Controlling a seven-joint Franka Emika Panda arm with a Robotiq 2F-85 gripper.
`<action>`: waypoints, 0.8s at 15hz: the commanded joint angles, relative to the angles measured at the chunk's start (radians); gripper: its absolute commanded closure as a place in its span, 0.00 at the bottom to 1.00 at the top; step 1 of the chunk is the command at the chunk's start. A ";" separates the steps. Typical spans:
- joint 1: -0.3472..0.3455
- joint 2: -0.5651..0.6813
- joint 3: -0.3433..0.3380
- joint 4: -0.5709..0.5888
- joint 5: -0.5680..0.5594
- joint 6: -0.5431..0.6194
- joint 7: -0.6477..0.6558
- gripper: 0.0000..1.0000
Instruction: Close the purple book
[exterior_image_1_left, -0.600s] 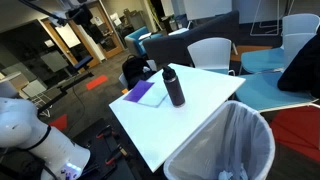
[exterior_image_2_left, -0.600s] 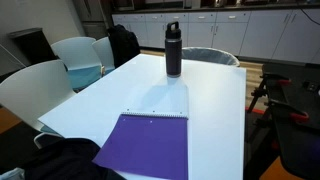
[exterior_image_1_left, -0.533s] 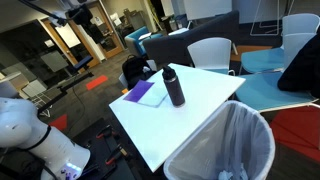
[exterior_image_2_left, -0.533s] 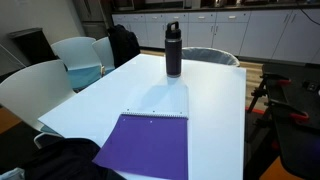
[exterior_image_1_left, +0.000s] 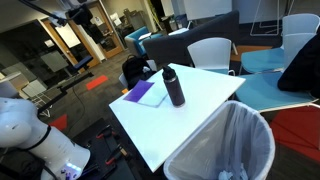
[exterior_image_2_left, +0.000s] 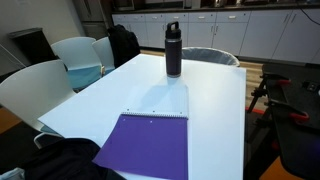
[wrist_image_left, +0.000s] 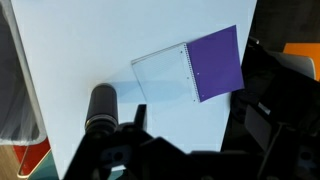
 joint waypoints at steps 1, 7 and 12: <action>0.002 0.020 0.049 -0.009 0.026 0.025 -0.018 0.00; 0.104 0.097 0.230 -0.045 0.052 0.173 0.011 0.00; 0.139 0.247 0.420 -0.044 -0.023 0.431 0.249 0.00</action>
